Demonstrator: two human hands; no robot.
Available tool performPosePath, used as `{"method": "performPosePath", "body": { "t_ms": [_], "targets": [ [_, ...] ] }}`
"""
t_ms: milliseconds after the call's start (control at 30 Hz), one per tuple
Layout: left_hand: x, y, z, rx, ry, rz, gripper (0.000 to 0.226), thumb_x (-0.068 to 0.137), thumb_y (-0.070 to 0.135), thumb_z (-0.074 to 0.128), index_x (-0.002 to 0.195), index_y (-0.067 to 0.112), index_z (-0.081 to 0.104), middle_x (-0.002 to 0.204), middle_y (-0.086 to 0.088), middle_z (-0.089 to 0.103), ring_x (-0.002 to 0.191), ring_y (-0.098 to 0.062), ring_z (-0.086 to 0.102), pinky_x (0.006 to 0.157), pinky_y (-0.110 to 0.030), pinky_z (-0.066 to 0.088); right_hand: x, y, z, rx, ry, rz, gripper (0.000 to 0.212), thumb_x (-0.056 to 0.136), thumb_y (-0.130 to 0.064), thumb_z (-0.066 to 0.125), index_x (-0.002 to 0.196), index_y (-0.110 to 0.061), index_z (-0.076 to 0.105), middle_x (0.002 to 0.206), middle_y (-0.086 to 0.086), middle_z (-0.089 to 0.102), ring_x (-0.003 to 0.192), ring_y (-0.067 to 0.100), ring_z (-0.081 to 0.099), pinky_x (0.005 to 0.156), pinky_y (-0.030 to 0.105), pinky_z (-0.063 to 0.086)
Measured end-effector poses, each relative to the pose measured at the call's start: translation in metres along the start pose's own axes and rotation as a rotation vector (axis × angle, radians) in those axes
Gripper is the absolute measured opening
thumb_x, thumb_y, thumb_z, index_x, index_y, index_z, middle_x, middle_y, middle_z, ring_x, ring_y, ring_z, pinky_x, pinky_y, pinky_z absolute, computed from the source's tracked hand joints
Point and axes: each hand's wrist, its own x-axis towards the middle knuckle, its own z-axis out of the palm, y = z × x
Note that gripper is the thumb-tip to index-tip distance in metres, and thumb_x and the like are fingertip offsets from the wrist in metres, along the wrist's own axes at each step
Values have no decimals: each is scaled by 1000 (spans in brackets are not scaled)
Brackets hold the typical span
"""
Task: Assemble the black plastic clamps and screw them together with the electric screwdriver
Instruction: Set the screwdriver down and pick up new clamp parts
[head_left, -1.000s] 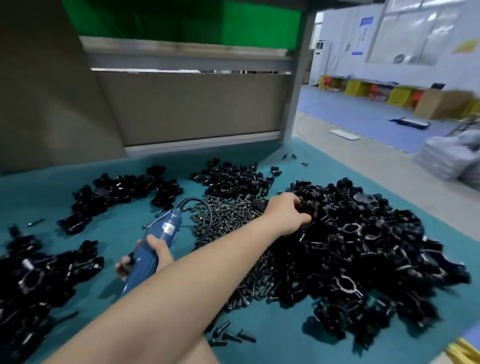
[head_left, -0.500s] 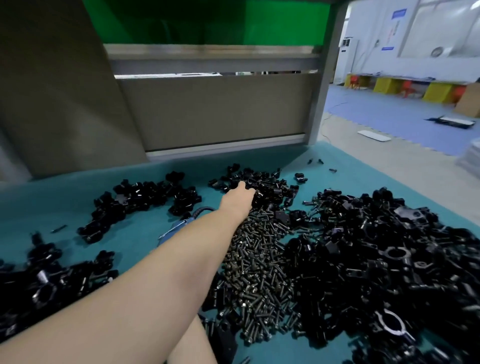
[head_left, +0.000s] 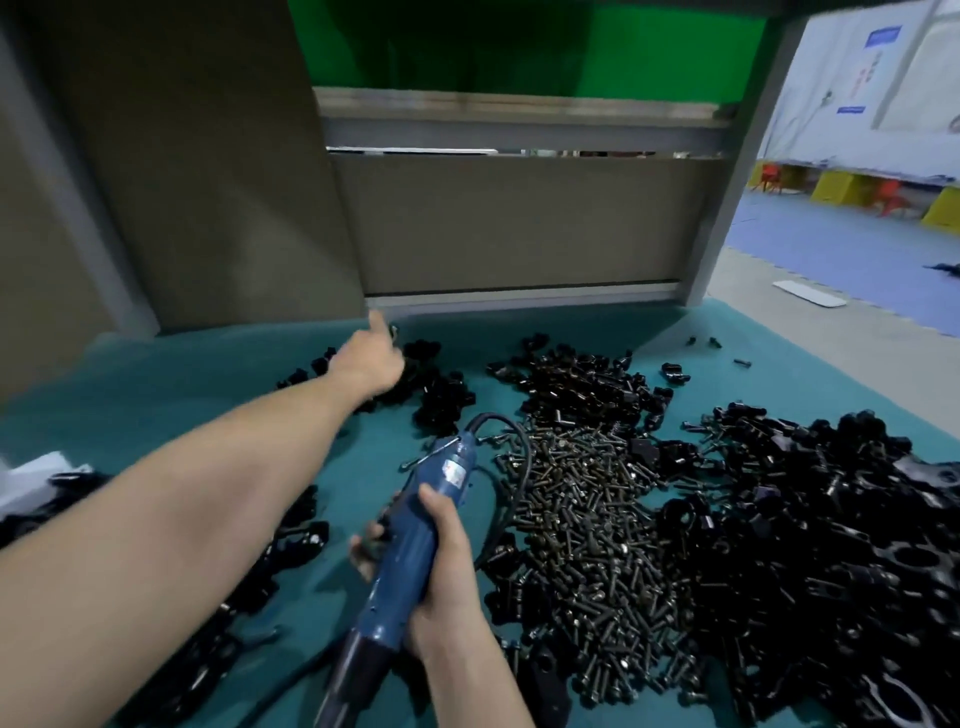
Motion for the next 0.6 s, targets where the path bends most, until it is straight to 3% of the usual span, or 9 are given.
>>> {"method": "performPosePath", "body": {
  "t_ms": [100, 167, 267, 400, 500, 600],
  "targets": [
    [-12, -42, 6, 50, -34, -42, 47, 96, 20, 37, 138, 8, 19, 81, -11, 55, 69, -28, 53, 61, -35, 42, -2, -1, 8, 33, 2, -20, 24, 72, -29, 73, 61, -8, 71, 62, 9, 58, 54, 22, 60, 61, 34, 57],
    [-14, -44, 15, -38, -6, 63, 44, 99, 20, 36, 140, 13, 22, 91, -14, 62, 72, -31, 57, 65, -37, 47, -5, -3, 13, 34, 28, -24, 23, 72, -27, 70, 62, -7, 68, 63, 9, 55, 52, 22, 57, 57, 32, 57],
    [-20, -21, 31, -150, -85, 305, 36, 101, 16, 38, 137, 22, 38, 86, -13, 61, 74, -29, 60, 76, -42, 52, -10, -3, 18, 35, 51, -31, 22, 72, -27, 68, 67, -6, 65, 65, 10, 54, 54, 21, 55, 55, 32, 56],
    [-30, 2, 52, 35, -209, 464, 29, 104, 18, 34, 125, 16, 55, 117, -17, 52, 104, -35, 55, 93, -39, 42, -7, -4, 15, 21, 27, -30, 24, 71, -27, 70, 75, -4, 63, 68, 10, 54, 56, 22, 56, 57, 34, 56],
    [-38, -2, 56, 219, -182, 531, 30, 104, 19, 37, 124, 3, 52, 127, -18, 47, 114, -34, 47, 96, -39, 36, -6, -5, 11, 36, 5, -25, 25, 73, -28, 70, 76, -4, 62, 69, 10, 54, 57, 22, 55, 58, 34, 55],
    [-47, -13, 60, 305, -166, 541, 44, 100, 34, 44, 128, 0, 46, 132, -16, 44, 116, -28, 46, 99, -35, 36, -6, -4, 11, 24, 8, -16, 27, 71, -30, 72, 74, -5, 64, 69, 10, 54, 59, 23, 56, 58, 34, 55]
  ]
}}
